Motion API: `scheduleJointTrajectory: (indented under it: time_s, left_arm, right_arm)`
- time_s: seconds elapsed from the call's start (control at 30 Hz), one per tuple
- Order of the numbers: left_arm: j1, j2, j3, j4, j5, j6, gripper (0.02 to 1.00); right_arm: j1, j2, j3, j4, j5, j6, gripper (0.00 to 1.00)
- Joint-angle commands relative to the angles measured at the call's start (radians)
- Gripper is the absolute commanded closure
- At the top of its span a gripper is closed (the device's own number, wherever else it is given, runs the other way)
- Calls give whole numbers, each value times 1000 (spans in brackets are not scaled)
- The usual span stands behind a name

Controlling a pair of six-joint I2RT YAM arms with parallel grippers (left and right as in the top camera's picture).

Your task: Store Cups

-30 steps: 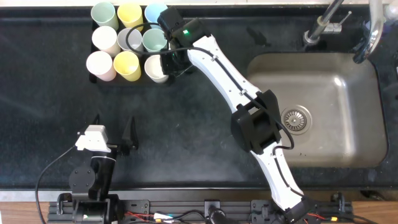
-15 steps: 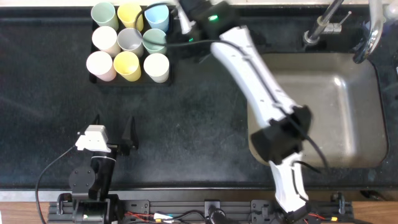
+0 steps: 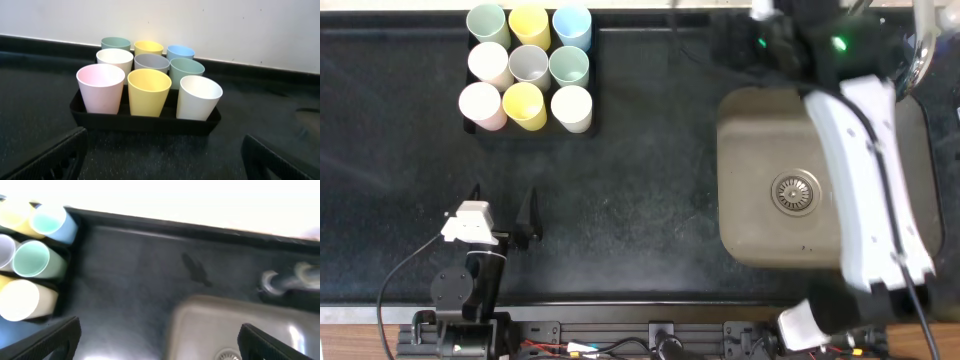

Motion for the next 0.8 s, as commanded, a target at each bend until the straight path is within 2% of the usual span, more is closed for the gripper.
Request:
scheduleJointTrajectory:
  time_s: [0.03, 0.27, 0.47, 0.8]
  left_arm:
    - [3, -10, 0, -3, 13, -4, 18]
    - [3, -10, 0, -3, 13, -4, 20]
    - [3, -10, 0, -3, 13, -4, 18]
    - [3, -10, 0, -3, 13, -4, 18]
  right_arm:
    - [0, -189, -265, 122, 0, -19, 5]
    - [-41, -507, -699, 412, -10, -1, 3]
    - [-121, -748, -986, 595, -80, 9, 5]
    - [-133, -1130, -1345, 935, -69, 9, 5]
